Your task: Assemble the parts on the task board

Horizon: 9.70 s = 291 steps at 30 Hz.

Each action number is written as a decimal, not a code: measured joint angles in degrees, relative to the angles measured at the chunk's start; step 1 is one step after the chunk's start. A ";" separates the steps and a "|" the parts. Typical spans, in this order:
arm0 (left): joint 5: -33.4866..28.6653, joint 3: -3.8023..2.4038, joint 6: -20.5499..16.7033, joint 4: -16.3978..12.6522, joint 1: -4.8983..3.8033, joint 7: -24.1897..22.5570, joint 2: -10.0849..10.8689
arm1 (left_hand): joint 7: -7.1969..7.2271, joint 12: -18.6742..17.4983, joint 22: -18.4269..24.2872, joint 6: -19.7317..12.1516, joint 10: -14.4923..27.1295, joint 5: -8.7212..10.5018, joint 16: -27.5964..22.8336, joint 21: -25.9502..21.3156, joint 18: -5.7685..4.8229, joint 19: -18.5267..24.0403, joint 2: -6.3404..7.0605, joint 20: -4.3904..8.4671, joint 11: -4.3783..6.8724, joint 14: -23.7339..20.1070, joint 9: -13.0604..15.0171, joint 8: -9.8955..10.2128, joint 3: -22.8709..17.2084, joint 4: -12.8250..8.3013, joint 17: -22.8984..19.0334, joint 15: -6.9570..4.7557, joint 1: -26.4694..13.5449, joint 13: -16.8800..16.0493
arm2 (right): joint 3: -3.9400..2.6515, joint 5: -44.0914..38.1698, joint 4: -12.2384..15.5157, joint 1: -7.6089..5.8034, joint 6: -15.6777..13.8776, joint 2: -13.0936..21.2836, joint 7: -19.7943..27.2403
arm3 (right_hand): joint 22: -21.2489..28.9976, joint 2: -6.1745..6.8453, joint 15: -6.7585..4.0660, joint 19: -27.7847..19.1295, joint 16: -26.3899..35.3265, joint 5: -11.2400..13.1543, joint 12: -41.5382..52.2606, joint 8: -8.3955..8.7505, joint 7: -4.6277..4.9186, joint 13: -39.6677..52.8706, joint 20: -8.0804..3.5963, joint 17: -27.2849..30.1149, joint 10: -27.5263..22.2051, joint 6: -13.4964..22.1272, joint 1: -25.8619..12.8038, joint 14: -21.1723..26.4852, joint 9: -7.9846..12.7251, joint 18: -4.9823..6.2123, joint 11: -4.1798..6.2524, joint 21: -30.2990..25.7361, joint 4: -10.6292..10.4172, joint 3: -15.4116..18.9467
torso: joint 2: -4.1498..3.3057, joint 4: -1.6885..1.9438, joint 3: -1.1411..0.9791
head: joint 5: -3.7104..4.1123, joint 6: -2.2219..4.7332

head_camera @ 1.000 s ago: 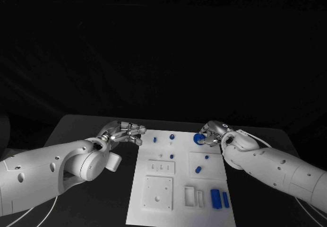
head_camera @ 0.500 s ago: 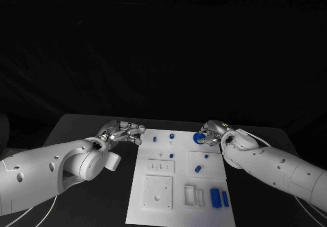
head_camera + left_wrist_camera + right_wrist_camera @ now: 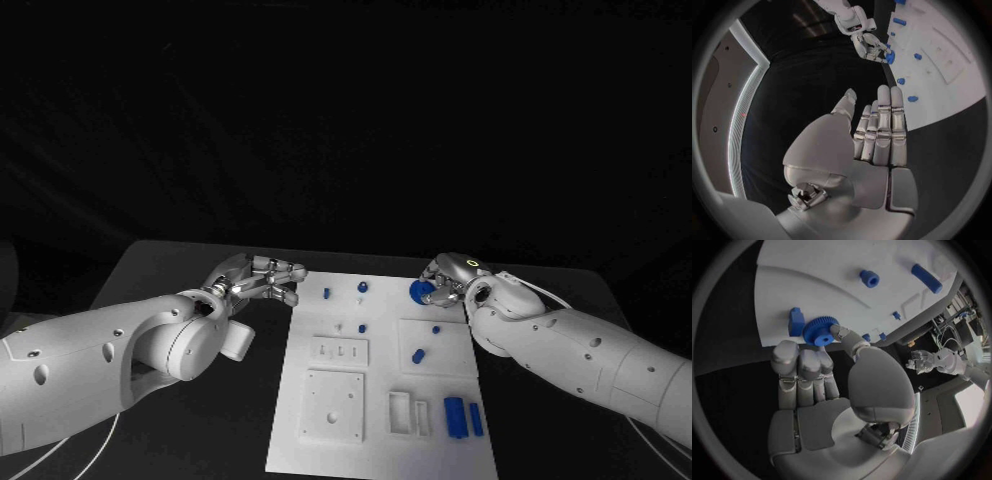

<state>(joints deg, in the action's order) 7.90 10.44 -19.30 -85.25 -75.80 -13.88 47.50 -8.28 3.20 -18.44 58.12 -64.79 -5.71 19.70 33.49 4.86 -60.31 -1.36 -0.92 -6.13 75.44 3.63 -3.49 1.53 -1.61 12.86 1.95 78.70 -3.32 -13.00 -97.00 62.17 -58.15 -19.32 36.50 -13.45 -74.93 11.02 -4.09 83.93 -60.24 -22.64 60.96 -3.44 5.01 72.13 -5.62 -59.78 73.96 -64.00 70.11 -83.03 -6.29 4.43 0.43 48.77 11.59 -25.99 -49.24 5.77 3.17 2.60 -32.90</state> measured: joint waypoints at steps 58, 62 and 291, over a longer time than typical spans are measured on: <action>-0.01 0.00 0.19 0.30 0.00 0.32 -0.72 | 0.00 0.00 0.17 0.00 0.00 0.00 0.00 0.00 0.00 0.21 0.00 -0.21 0.00 0.00 0.00 0.00 0.00 0.00 0.00 0.00 0.00 0.00 | 5.53 -9.34 5.53 0.42 -6.61 -10.05 -4.47 | 0.01 0.30 -0.62 0.21 0.70 -0.61 0.00 -0.04 -0.45 0.27 -0.21 -0.13 0.70 -1.22 -0.90 -0.18 -0.33 -0.02 0.68 1.81 -1.57 -0.26 | -0.10 0.24 0.04 | -0.50 0.10; -0.01 0.00 0.24 0.33 0.00 0.33 -0.79 | 0.00 0.00 0.17 0.00 0.00 0.00 0.00 0.00 0.01 0.21 0.00 -0.21 0.00 0.00 0.00 0.00 0.00 0.00 0.00 0.00 0.00 0.00 | 5.58 -9.81 4.82 0.40 -6.92 -10.47 -4.43 | 0.02 0.53 -0.61 0.05 0.69 -0.44 -0.22 -0.04 -0.45 0.16 -0.37 -0.13 0.70 -1.22 -1.13 -0.18 -0.33 -0.03 0.68 1.81 -1.56 -0.26 | -0.07 0.23 0.02 | -0.51 0.14; 1.88 0.00 3.92 5.45 0.56 0.31 -0.81 | 1.10 0.00 -0.30 1.03 -5.97 -0.26 2.08 2.39 -0.04 0.82 -0.79 0.98 1.71 1.72 0.18 -0.23 -0.28 -2.01 1.70 -1.21 -1.22 -0.02 | -6.00 25.43 -5.69 6.77 -1.92 2.76 22.05 | 0.02 -10.65 -1.04 0.21 1.95 11.96 -0.94 0.07 -0.92 -0.78 -0.63 -3.41 -0.23 -5.22 1.61 -0.18 2.32 -0.08 1.01 1.79 1.20 8.53 | 0.83 -1.91 -2.18 | -0.98 -0.23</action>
<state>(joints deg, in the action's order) 9.77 10.44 -15.38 -79.80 -75.24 -13.57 46.70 -7.18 3.20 -18.74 59.15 -70.75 -5.97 21.78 35.87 4.81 -59.49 -2.15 0.06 -4.42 77.15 3.81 -3.72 1.25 -3.62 14.56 0.75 77.49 -3.35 -19.00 -71.56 56.48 -51.38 -21.24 39.26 8.60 -74.90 0.37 -5.13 84.14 -58.29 -10.68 60.03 -3.37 4.09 71.35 -6.25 -63.19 73.73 -69.23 71.72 -83.21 -3.97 4.35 1.44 50.57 12.79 -17.46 -48.41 3.86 0.99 1.63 -33.13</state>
